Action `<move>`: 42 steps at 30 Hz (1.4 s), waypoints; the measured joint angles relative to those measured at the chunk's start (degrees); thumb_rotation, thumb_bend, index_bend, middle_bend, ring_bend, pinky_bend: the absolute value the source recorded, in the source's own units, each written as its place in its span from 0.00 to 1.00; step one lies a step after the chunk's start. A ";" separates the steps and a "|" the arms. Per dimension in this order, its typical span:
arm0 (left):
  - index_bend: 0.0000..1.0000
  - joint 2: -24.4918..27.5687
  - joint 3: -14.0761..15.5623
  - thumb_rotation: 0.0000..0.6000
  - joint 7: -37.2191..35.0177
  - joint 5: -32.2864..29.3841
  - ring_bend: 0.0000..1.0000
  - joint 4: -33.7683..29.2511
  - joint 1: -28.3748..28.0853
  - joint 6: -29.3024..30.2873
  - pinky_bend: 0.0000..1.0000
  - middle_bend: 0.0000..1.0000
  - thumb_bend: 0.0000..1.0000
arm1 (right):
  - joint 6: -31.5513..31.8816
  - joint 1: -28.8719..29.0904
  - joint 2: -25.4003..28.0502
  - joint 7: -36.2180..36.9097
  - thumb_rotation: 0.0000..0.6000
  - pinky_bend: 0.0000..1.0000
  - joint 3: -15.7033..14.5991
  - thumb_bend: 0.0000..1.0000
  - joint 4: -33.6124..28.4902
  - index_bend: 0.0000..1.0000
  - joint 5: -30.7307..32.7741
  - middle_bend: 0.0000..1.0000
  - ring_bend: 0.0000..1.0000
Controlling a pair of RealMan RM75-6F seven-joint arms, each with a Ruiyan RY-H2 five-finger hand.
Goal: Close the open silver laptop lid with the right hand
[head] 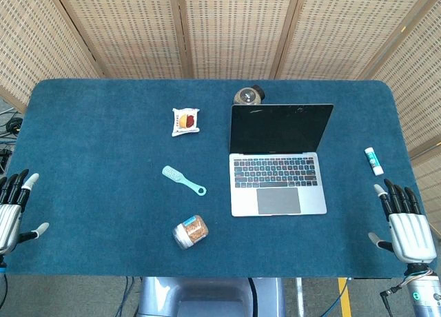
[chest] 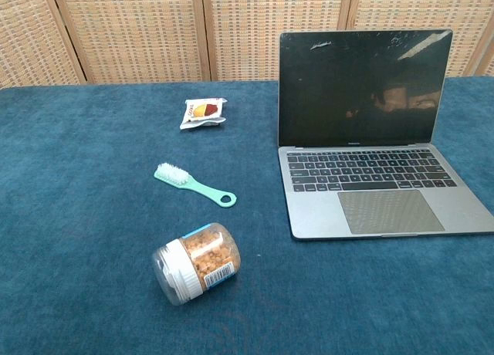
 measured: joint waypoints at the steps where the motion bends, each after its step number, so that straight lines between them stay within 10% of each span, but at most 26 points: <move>1: 0.00 0.01 0.00 1.00 0.02 -0.01 0.00 -0.03 0.02 0.04 0.00 0.00 0.01 | 0.01 0.00 0.00 0.04 1.00 0.00 0.00 0.16 0.02 0.03 -0.02 0.00 0.00; 42: 0.00 0.32 0.20 1.00 -0.04 0.46 0.00 -0.49 0.47 0.73 0.00 0.00 0.01 | 0.76 0.06 -0.42 -0.01 1.00 0.00 -0.24 0.16 0.21 0.03 -1.37 0.00 0.00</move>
